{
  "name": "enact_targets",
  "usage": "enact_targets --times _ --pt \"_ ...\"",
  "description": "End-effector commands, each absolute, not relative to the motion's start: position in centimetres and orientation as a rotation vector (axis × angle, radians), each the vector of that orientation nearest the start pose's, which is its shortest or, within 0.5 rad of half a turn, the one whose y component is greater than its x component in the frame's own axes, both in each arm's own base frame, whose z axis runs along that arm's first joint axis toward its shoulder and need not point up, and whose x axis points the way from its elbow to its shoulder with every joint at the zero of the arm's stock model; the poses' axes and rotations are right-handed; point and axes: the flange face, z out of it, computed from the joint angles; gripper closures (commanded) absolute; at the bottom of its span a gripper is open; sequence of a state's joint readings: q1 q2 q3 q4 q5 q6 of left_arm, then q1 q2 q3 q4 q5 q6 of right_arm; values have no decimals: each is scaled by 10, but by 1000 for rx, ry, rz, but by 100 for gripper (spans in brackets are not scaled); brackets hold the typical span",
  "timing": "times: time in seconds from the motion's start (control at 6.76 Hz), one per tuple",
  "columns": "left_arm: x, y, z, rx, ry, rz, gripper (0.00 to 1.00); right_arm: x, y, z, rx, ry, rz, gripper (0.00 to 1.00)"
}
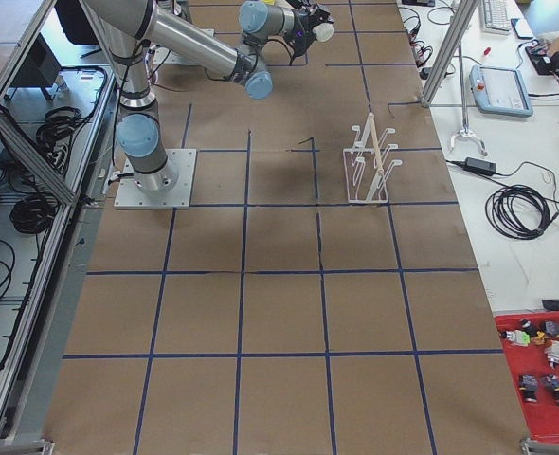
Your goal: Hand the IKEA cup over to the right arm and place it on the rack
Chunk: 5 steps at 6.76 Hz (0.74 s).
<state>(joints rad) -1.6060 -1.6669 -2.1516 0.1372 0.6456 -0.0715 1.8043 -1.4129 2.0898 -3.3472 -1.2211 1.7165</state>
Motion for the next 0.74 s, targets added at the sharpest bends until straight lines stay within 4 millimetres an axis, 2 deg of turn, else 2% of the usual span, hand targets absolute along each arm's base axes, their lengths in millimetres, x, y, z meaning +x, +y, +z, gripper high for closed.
enact_targets --times 0.0,0.3,0.44,0.59 --pt "-226 -446 392 -460 -2010 1059 3 278 -449 383 1204 1638 -401 58" --pt "-219 -446 399 -449 -2012 1082 1 278 -452 386 1196 1635 -425 61" --pt "-210 -446 402 -427 -2023 1092 0 272 -462 394 1192 1617 -452 64" --pt "-187 -455 403 -362 -2040 1112 0 264 -472 399 1194 1605 -475 70"
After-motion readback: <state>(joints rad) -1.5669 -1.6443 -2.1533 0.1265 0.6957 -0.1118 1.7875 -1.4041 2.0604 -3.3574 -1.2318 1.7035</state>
